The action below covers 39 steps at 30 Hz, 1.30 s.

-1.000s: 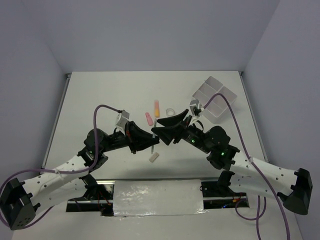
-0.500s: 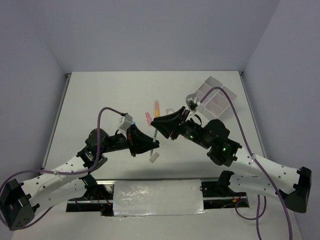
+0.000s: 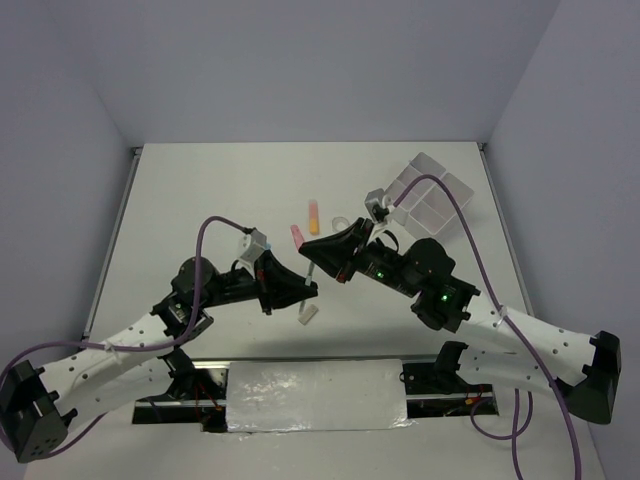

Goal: Sort the stationery into containers
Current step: Close the pen cap on the pen.

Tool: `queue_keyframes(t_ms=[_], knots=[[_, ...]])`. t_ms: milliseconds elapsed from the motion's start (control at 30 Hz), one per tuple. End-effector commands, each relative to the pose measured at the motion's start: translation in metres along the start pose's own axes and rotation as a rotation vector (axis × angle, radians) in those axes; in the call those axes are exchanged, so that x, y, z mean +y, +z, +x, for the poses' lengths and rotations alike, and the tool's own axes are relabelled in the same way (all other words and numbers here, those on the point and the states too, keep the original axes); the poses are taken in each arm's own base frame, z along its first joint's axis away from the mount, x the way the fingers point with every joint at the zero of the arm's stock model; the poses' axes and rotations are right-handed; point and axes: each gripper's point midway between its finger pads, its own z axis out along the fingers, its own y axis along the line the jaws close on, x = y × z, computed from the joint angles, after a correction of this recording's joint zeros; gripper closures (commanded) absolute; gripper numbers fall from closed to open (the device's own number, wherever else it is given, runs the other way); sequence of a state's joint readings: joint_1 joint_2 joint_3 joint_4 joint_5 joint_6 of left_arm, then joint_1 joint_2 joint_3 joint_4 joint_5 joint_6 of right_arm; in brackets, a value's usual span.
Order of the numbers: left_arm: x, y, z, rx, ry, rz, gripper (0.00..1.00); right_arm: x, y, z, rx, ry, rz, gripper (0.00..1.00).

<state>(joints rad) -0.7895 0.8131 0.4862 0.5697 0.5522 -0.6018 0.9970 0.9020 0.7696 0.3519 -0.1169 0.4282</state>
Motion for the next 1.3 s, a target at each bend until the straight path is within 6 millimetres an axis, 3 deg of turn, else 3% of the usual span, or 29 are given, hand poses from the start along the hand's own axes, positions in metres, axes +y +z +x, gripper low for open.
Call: queue_keyframes(t_ms=[0,167,567,867,1067,1167,1267], knots=[[-0.008,0.004,-0.038,-0.089,0.082,-0.007,1.0,0.004,-0.001,0.017,0.033,-0.009,-0.046,1.0],[-0.009,0.009,-0.057,-0.091,0.143,-0.034,1.0,-0.015,-0.005,0.058,0.112,0.01,-0.011,1.0],[-0.016,0.015,-0.091,-0.106,0.248,-0.048,1.0,-0.036,-0.017,0.127,0.25,0.075,0.012,1.0],[-0.014,0.008,-0.112,-0.129,0.308,-0.096,1.0,-0.034,-0.02,0.166,0.309,0.133,-0.006,1.0],[-0.012,-0.001,-0.117,-0.156,0.318,-0.121,1.0,-0.029,-0.02,0.168,0.319,0.126,-0.023,1.0],[-0.009,-0.002,-0.111,-0.151,0.312,-0.123,1.0,-0.025,-0.02,0.163,0.322,0.119,-0.03,1.0],[-0.005,0.003,-0.091,-0.099,0.293,-0.09,1.0,-0.022,-0.015,0.142,0.304,0.093,-0.009,0.85]])
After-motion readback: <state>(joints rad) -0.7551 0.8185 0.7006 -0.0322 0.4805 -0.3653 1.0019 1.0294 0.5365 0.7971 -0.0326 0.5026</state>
